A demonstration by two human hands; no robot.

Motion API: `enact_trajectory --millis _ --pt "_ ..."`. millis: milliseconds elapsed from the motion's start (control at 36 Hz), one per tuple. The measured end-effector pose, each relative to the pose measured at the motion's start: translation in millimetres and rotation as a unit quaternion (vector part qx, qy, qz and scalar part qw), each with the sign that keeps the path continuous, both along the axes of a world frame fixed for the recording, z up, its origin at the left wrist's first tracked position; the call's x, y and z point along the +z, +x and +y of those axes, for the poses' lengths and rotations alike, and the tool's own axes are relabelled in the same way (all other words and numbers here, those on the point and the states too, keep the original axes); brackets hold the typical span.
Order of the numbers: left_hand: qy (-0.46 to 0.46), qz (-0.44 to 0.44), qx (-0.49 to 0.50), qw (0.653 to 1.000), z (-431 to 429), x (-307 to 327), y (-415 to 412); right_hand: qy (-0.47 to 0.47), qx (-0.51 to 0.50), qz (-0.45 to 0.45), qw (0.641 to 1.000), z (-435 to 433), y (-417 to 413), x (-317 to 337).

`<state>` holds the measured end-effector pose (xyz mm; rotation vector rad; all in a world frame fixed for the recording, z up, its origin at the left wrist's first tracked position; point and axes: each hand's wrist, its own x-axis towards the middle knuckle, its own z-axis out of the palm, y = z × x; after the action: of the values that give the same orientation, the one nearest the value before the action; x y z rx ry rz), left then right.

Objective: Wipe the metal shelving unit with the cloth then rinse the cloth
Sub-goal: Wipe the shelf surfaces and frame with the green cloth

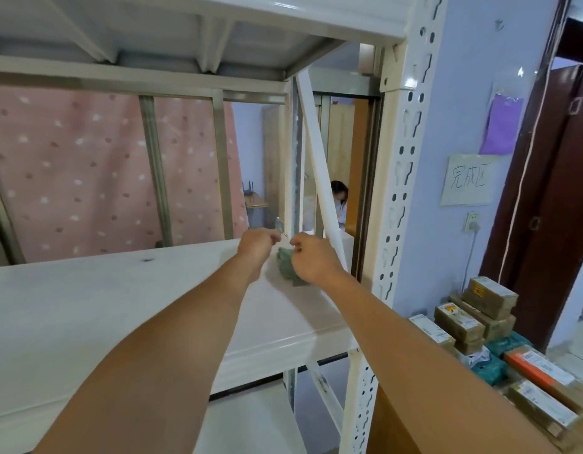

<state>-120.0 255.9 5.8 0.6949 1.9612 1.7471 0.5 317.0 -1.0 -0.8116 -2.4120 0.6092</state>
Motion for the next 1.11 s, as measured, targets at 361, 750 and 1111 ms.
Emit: enact_trajectory --millis 361,750,1111 --pt "-0.181 0.319 -0.033 0.930 -57 -13 -40 0.125 -0.089 -0.198 0.968 21 -44 -21" --pt "-0.281 0.490 -0.070 0.823 -120 -33 -89 0.239 -0.148 -0.201 0.938 45 -75 -11" --pt "-0.286 0.460 -0.065 0.838 -112 -20 -95 0.156 -0.137 -0.103 0.973 76 -116 -3"
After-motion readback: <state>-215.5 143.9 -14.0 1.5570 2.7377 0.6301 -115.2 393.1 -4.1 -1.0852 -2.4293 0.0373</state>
